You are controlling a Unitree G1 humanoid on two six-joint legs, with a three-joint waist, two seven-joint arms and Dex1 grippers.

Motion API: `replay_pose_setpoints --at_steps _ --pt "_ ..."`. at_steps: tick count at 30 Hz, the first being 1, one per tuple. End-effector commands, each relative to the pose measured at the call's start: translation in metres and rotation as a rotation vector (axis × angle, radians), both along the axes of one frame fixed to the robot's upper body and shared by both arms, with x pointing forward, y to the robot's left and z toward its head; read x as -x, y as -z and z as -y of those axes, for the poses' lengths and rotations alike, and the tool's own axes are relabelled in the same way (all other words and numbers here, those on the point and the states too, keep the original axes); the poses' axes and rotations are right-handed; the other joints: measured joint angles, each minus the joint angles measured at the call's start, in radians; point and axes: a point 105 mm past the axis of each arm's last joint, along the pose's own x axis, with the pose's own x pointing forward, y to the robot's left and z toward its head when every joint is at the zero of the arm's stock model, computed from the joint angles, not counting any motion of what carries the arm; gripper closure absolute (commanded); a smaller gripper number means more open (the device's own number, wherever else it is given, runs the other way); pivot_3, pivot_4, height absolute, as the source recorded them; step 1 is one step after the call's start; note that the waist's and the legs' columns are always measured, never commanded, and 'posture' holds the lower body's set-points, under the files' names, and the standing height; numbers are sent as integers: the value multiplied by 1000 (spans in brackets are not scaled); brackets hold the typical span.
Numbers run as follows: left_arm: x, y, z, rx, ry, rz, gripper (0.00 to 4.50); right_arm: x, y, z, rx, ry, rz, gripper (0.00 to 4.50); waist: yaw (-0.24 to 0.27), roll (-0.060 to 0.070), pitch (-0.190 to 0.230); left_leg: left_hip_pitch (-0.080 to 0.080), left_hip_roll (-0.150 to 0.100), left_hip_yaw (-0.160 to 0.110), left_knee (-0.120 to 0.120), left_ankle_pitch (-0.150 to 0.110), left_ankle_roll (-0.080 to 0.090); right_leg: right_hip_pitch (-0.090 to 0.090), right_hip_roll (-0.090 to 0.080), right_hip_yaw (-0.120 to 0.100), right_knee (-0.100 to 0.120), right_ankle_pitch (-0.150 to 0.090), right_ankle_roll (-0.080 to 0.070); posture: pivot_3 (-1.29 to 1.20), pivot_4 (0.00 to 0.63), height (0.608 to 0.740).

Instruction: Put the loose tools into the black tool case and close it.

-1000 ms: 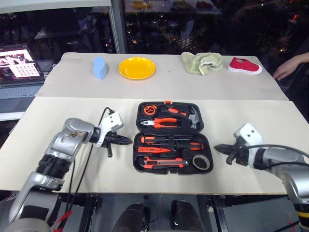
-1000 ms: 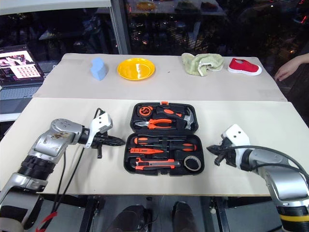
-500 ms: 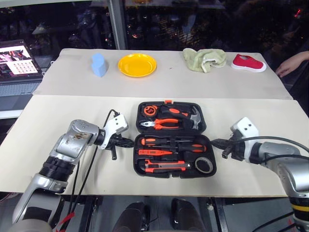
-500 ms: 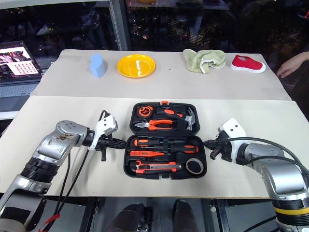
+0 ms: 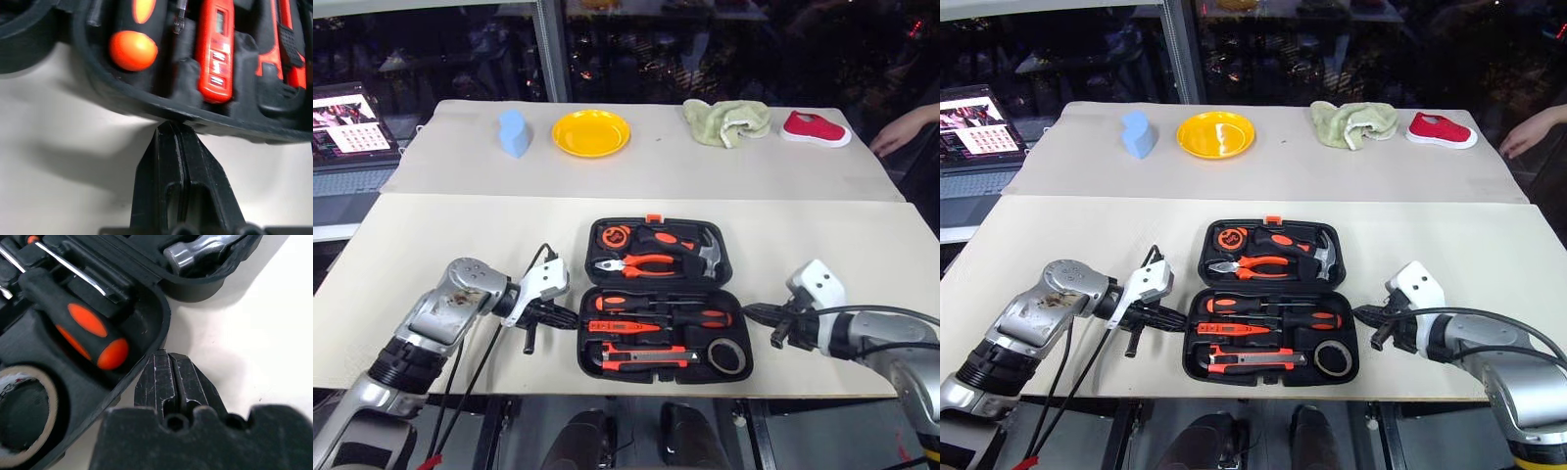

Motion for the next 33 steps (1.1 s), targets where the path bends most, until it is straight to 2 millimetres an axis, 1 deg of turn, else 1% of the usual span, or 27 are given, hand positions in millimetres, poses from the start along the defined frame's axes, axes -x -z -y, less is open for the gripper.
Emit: replay_pose_setpoints --at_steps 1,2,4,5,7,8,10,11,12,14,15,16,18,21,23,26,28,29,32,33 --pt "-11 6 -16 -46 -102 -7 4467 1 -14 4 8 7 63 4500 -1 0 0 1 0 0 0 -1 -1 1 0 0 0 0 0 0 150 740" --pt "-16 3 -19 -36 -137 -17 4467 0 -15 7 7 25 64 4500 -2 0 0 3 0 0 0 -1 0 3 0 0 0 0 0 0 150 740" --pt "-28 -9 -25 24 -223 -57 3972 -6 -19 16 -1 73 68 3921 -1 0 0 9 0 0 0 -5 5 10 0 -1 0 0 0 0 150 740" --pt "-37 -20 -27 81 -286 -91 3766 -9 -24 19 -16 88 66 3698 -1 0 0 12 1 0 0 -6 4 13 1 -2 0 -1 1 0 150 740" --pt "-51 -37 -30 163 -368 -144 3085 -14 -33 22 -55 104 62 3052 -1 -2 2 14 1 0 0 -6 2 13 2 -2 -1 -4 6 0 150 740" --pt "-55 -42 -31 187 -393 -165 2677 -16 -36 22 -72 109 59 2643 -1 -4 3 14 1 0 2 -4 3 13 3 -3 0 -5 8 0 150 740" --pt "-63 -51 -33 214 -441 -219 2013 -22 -44 22 -120 115 44 2024 -1 -5 4 12 2 0 2 -1 6 13 8 -2 0 -3 9 0 150 740" --pt "-67 -56 -33 231 -460 -239 1708 -26 -49 21 -147 117 34 1717 -1 -5 4 13 2 0 2 -1 6 13 8 -2 0 -3 8 0 150 740" --pt "-72 -60 -31 253 -487 -269 1344 -30 -53 20 -174 119 22 1337 -1 -5 4 14 1 0 2 -1 7 13 8 -1 0 1 3 0 150 740" --pt "-81 -66 -27 287 -532 -316 650 -38 -58 17 -214 122 0 652 -1 -5 4 10 1 0 2 -1 7 12 8 -1 0 2 1 0 150 740" --pt "-87 -66 -23 299 -564 -340 292 -44 -59 15 -228 123 -13 280 -1 -5 4 10 1 0 2 1 4 11 8 -1 0 2 1 0 150 740" --pt "-92 -67 -20 311 -591 -360 28 -51 -59 13 -236 123 -27 33 -1 -5 4 10 1 0 2 2 2 11 8 -1 0 2 1 0 150 740" --pt "-98 -67 -11 322 -612 -390 28 -63 -58 10 -252 143 -59 33 -1 -5 4 7 0 0 1 1 2 8 8 -1 0 2 1 0 150 740" --pt "-102 -62 -3 305 -604 -391 28 -79 -58 7 -286 178 -92 33 -3 -6 3 -1 0 1 1 1 2 -2 6 0 1 3 1 0 150 740" --pt "-102 -58 0 290 -592 -389 28 -86 -58 5 -299 185 -106 33 -4 -6 3 -9 -1 1 1 2 1 -9 1 0 3 3 0 0 150 740" --pt "-104 -52 3 271 -579 -377 28 -91 -55 3 -278 183 -120 33 -4 -6 3 -12 -1 1 1 3 0 -12 1 -2 6 3 0 0 150 740" --pt "-106 -52 5 280 -585 -378 543 -92 -53 1 -267 176 -129 0 -3 -6 3 -12 -2 1 1 3 0 -11 1 -2 4 3 0 0 150 740" --pt "-107 -53 6 287 -586 -381 717 -92 -52 1 -263 173 -132 0 -2 -6 3 -12 -2 0 1 3 0 -11 1 -2 1 3 0 0 150 740" --pt "-107 -54 7 295 -583 -384 1786 -93 -51 1 -262 175 -140 0 -2 -6 3 -12 -3 0 2 2 0 -10 0 -2 0 4 1 0 150 740" --pt "-107 -53 7 287 -578 -379 2229 -93 -50 1 -254 175 -143 257 -2 -6 3 -12 -3 0 2 2 0 -10 0 -2 0 4 1 0 150 740"
